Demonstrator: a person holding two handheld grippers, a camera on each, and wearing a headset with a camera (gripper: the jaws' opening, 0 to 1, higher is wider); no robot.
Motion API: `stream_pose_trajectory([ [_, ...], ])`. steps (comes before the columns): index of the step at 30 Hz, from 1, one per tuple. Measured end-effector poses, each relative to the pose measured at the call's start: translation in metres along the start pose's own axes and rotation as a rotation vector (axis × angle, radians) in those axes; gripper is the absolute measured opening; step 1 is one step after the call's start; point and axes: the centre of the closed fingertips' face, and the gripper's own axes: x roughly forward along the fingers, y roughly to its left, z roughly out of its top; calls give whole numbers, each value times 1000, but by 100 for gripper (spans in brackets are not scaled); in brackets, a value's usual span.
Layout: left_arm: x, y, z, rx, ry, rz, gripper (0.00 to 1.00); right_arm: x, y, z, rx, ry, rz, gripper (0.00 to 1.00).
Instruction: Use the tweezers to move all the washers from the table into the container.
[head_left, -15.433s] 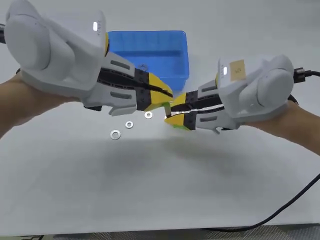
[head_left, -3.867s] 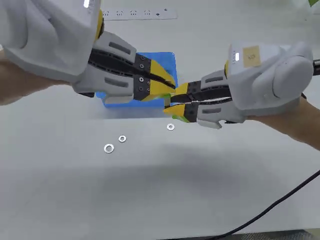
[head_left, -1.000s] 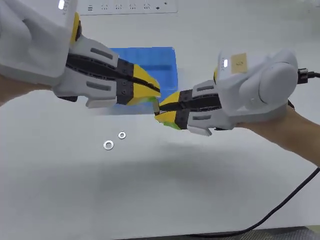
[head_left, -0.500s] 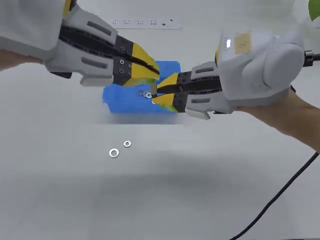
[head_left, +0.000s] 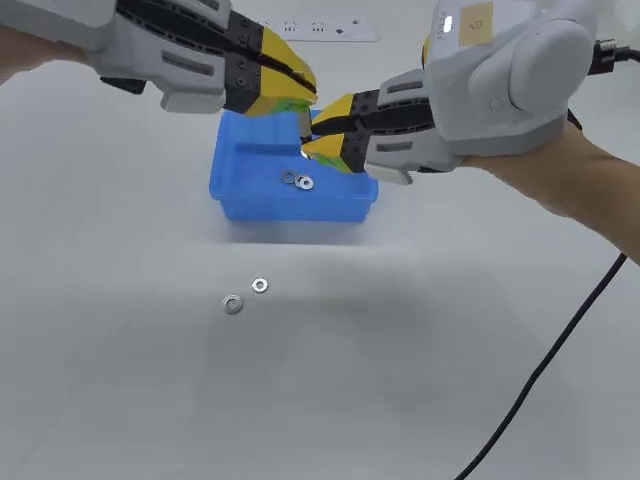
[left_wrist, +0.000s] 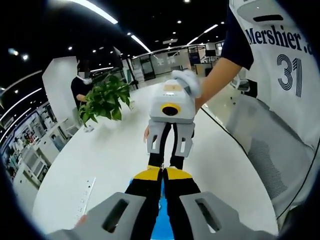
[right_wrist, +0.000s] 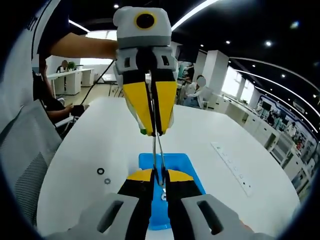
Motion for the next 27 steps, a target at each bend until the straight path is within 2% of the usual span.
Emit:
stream_pose_trajectory([
  [9,17,16,-35,-65,12,-12,5,24,-14,-34,39,41,24,10],
  [13,23,17,-49,-96,20,-19,5,34,-15,-49,72,58,43,10],
  [18,28,18,-65,-132,42,-13,5,44,-11,-60,80,101,56,10],
  [23,32,15,-74,-158,49,-18,5,50,-9,-69,97,124,58,10],
  [27,31,15,-74,-166,40,-17,6,50,-9,-68,107,120,59,10],
])
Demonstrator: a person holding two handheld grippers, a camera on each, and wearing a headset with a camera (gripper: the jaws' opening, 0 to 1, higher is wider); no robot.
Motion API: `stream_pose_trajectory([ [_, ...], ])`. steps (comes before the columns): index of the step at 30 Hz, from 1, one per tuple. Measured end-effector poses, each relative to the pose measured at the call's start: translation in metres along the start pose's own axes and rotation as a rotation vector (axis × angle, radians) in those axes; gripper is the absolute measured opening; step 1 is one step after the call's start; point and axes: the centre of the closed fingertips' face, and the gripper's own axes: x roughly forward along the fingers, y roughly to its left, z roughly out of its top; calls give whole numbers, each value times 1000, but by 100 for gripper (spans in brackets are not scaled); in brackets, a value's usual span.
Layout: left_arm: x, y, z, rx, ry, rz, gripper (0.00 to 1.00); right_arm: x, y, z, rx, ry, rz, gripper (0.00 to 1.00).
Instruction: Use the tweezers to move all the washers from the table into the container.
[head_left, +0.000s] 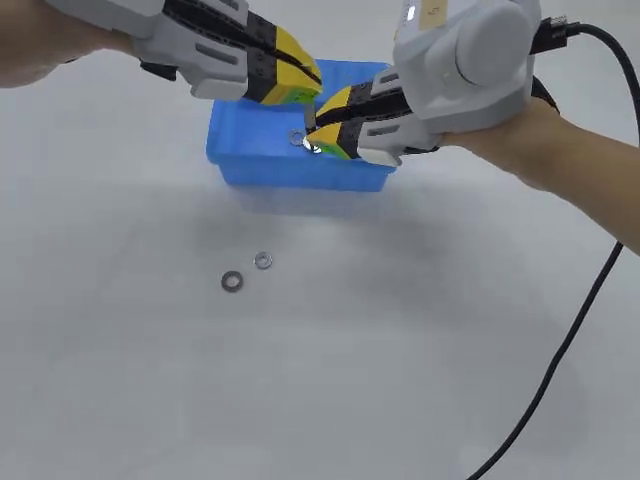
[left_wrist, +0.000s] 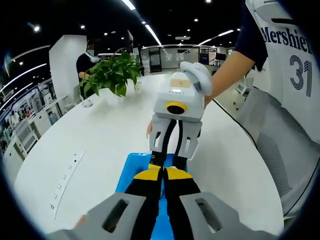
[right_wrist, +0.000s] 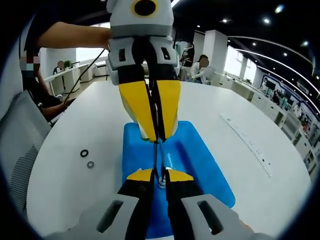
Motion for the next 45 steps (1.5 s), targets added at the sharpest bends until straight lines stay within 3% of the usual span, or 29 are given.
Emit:
stream_pose_trajectory([
  [14,-1,-2,9,28,4,-1,6,-7,0,7,6,-17,-29,11],
  [22,-15,-9,32,77,-4,7,5,-23,5,29,-21,-54,-59,12],
  [29,-32,-32,56,120,-18,15,5,-39,22,55,-66,-92,-65,12],
  [32,-41,-43,63,132,-20,23,5,-47,36,66,-86,-104,-61,12],
  [41,-65,-80,66,116,-37,47,5,-53,80,79,-116,-110,-28,12],
  [45,-70,-93,60,99,-31,60,5,-52,94,81,-105,-117,-14,12],
])
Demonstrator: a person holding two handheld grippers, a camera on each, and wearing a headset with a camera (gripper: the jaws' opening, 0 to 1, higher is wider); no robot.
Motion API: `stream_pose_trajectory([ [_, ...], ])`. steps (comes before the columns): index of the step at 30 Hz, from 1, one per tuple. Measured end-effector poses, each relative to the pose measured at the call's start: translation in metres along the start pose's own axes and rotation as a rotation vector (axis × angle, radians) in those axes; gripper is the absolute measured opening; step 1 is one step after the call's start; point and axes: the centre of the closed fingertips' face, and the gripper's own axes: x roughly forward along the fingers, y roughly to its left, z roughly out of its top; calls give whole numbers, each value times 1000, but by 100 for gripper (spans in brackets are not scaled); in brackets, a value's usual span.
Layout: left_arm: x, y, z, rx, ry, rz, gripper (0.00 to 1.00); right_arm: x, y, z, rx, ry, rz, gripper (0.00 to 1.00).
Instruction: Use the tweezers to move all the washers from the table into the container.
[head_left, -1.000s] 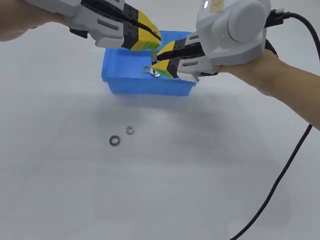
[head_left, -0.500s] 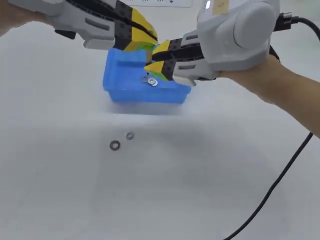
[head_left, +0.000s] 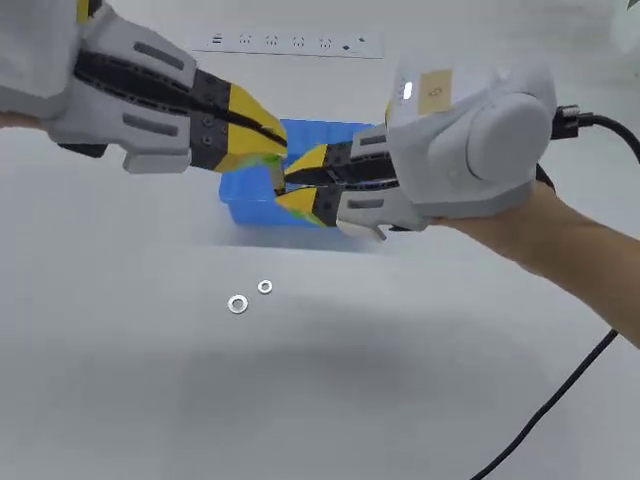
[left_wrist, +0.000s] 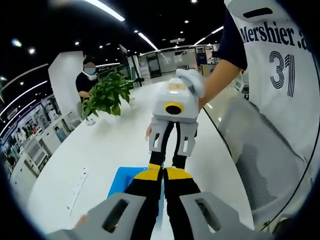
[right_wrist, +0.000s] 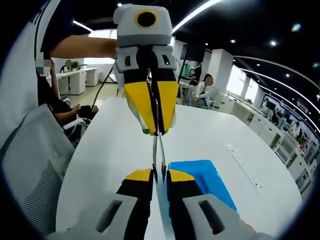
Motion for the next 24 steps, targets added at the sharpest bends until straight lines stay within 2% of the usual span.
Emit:
stream_pose_trajectory([
  [5,-4,-13,-4,-30,-12,8,5,4,18,2,11,-4,25,12],
  [7,-4,-21,-9,-44,-10,7,5,5,25,0,13,0,38,12],
  [14,-3,-35,-22,-76,-17,8,6,15,41,-10,18,21,65,12],
  [22,4,-38,-42,-140,-24,0,6,23,47,-27,44,50,79,12],
  [24,7,-37,-52,-156,-14,1,6,25,47,-33,63,61,79,12],
])
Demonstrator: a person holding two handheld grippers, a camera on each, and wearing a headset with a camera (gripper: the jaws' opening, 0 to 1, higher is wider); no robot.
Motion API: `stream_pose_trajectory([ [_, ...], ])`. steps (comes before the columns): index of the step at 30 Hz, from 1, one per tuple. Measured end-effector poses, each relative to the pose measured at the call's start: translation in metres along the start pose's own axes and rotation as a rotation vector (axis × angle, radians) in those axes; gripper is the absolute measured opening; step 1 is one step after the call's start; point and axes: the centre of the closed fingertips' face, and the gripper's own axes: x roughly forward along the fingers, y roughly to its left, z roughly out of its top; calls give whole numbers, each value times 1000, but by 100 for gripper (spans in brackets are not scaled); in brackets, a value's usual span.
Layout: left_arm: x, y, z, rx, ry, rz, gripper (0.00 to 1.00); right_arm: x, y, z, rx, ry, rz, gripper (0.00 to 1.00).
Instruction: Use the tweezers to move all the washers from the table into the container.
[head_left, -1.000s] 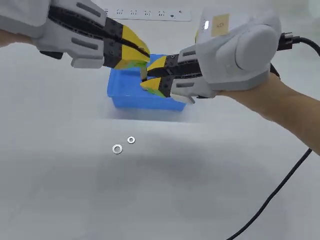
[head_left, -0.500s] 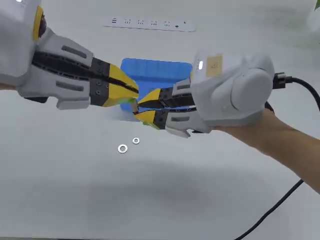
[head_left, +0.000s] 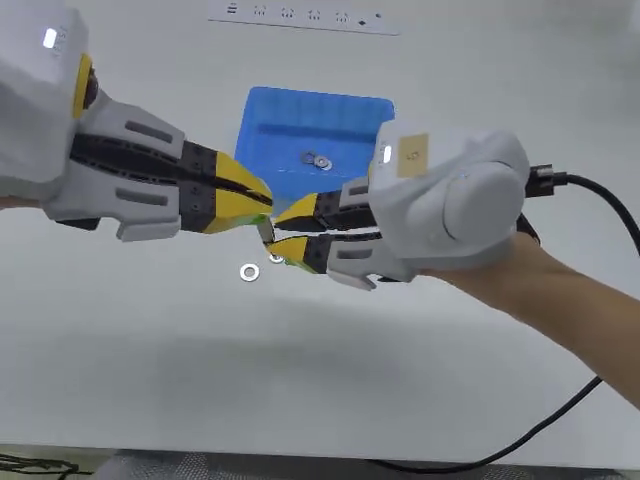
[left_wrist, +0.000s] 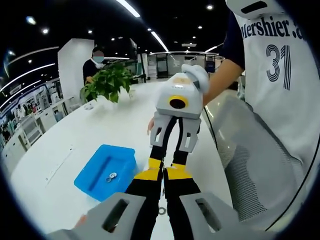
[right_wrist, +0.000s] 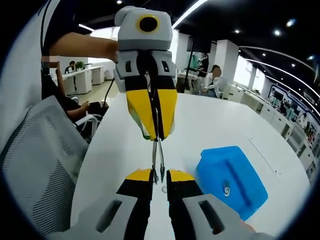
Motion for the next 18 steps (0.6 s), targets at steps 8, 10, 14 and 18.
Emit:
stream_pose_trajectory([
  [8,9,4,-11,-36,-3,2,6,7,-2,-11,33,5,9,12],
  [10,12,5,-13,-39,2,0,6,9,-3,-13,37,8,9,12],
  [14,15,7,-14,-43,1,1,6,11,-3,-15,41,6,11,12],
  [18,16,8,-16,-38,3,3,6,12,-6,-18,54,5,7,12],
])
